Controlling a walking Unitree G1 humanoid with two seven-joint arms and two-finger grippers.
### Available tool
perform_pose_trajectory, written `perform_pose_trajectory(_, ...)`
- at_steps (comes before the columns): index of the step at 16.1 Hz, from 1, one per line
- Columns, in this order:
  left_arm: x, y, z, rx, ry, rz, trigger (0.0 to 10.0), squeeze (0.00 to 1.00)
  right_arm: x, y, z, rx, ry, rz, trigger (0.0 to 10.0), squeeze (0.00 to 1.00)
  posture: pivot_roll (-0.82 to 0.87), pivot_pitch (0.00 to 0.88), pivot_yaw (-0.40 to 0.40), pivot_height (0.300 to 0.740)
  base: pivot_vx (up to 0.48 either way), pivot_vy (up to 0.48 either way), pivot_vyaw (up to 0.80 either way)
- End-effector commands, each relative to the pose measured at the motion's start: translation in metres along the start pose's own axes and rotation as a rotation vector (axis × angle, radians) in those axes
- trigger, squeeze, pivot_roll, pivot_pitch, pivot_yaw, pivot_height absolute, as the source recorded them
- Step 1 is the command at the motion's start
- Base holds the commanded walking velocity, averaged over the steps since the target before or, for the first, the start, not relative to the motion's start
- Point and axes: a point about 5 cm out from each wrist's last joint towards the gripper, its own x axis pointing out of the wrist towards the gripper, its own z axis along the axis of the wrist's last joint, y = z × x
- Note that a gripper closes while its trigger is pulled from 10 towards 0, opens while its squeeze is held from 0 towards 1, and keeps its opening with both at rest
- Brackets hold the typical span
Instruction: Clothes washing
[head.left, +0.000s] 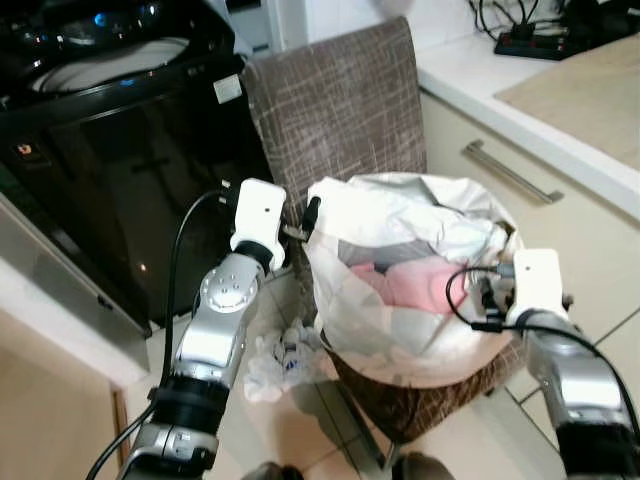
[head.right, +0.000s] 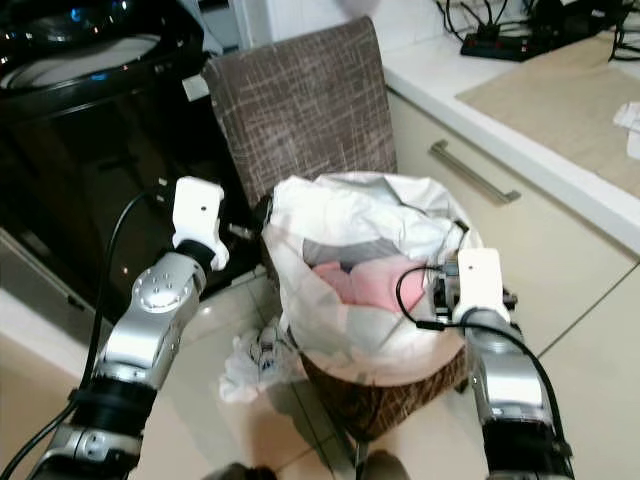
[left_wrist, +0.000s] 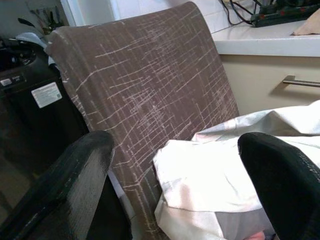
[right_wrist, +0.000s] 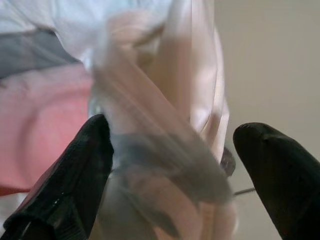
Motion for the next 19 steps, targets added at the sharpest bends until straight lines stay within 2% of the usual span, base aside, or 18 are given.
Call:
perform_pose_trajectory(1,0.001,0.002,0.004,0.010,-0.006,0.002,10.0,0.00,0.005,0.005,-0.006,0.022,0.025,0.006,10.0,0.00,-0.25,0.042,0.116,0.740,0.000,0.000,0.00)
perform_pose_trajectory(3,0.001,0.003,0.005,0.011,-0.007,0.004,10.0,0.00,0.017,0.014,-0.010,0.081,0.054,0.031,10.0,0.00,-0.25,0.040,0.117,0.740,0.000,0.000,0.00)
perform_pose_trajectory(4,0.002,0.002,0.005,0.011,-0.009,0.005,10.0,0.00,0.023,0.025,-0.003,0.152,0.034,0.083,0.0,0.00,-0.25,0.035,0.113,0.740,0.000,0.000,0.00)
perform_pose_trajectory(5,0.003,0.001,0.006,0.010,-0.012,0.004,10.0,0.00,0.026,0.033,0.005,0.224,0.010,0.125,0.0,0.00,-0.25,0.035,0.111,0.740,0.000,0.000,0.00)
perform_pose_trajectory(6,0.004,0.001,0.006,0.010,-0.014,0.004,10.0,0.00,0.028,0.035,0.008,0.243,0.001,0.141,0.0,0.00,-0.25,0.035,0.111,0.740,0.000,0.000,0.00)
perform_pose_trajectory(8,0.004,0.000,0.006,0.005,-0.015,0.007,10.0,0.00,0.033,0.047,0.040,0.254,-0.112,0.154,0.0,0.00,-0.24,0.032,0.101,0.740,0.000,0.000,0.00)
perform_pose_trajectory(9,0.004,-0.001,0.006,0.005,-0.016,0.007,10.0,0.00,0.034,0.049,0.046,0.252,-0.132,0.158,0.0,0.00,-0.24,0.032,0.101,0.740,0.000,0.000,0.00)
perform_pose_trajectory(10,0.003,0.000,0.006,0.004,-0.017,0.016,10.0,0.00,0.032,0.055,0.065,0.215,-0.212,0.170,0.0,0.00,-0.23,0.026,0.087,0.740,0.000,0.000,0.00)
perform_pose_trajectory(12,0.002,0.004,0.006,0.005,-0.017,0.030,10.0,0.00,0.027,0.059,0.073,0.172,-0.248,0.190,0.0,0.00,-0.23,0.025,0.082,0.740,0.000,0.000,0.00)
perform_pose_trajectory(16,0.001,0.003,0.005,0.003,-0.014,0.038,10.0,0.00,0.022,0.054,0.060,0.110,-0.214,0.184,0.0,0.00,-0.22,0.027,0.075,0.740,0.000,0.000,0.00)
perform_pose_trajectory(19,0.001,0.001,0.004,-0.002,-0.011,0.028,10.0,0.00,0.019,0.040,0.041,0.095,-0.201,0.132,0.0,0.00,-0.24,0.033,0.078,0.740,0.000,0.000,0.00)
